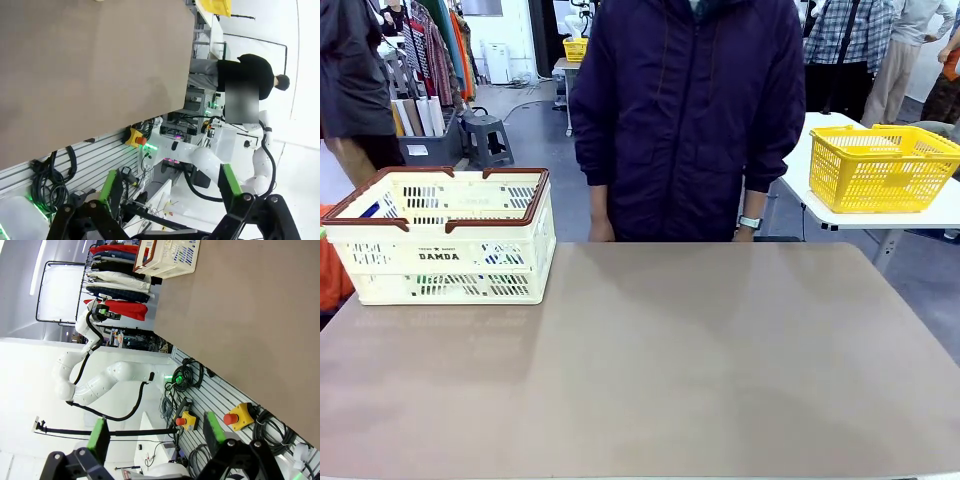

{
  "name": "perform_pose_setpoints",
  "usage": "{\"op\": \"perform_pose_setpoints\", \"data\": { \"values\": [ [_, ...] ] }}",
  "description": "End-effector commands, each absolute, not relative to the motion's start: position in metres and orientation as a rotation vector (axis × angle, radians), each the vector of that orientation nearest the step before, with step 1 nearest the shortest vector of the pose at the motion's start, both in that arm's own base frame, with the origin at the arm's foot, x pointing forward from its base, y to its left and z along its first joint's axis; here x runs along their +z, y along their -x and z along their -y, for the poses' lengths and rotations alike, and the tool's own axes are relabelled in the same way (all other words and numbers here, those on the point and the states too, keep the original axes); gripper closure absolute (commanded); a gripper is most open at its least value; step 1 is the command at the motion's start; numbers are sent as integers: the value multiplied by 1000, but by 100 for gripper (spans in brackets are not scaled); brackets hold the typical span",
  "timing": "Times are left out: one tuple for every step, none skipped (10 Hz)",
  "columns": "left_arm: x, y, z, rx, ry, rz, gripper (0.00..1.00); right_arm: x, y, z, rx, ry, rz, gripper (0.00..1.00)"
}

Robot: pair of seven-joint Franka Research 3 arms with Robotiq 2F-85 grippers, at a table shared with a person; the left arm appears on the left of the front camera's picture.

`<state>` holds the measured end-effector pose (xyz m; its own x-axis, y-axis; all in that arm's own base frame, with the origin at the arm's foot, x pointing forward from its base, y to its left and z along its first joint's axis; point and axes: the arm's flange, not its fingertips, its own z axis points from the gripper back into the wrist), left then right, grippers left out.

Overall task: Place the drinks into the Shopping basket.
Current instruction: Pick up one drink and place it into the Shopping basket.

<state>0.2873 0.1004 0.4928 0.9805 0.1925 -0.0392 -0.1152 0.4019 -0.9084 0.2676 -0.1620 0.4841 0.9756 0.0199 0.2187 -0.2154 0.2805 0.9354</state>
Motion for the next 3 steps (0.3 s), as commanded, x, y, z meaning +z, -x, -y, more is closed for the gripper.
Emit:
{"op": "perform_pose_setpoints", "data": {
  "values": [
    [493,-285,-102,182,1134,71,0,490,-268,161,145,-1298,179,0],
    [493,-285,-102,182,1134,71,0,490,-268,161,145,-1298,179,0],
    [493,-285,-102,182,1134,71,0,490,-268,161,145,-1298,179,0]
  ]
}}
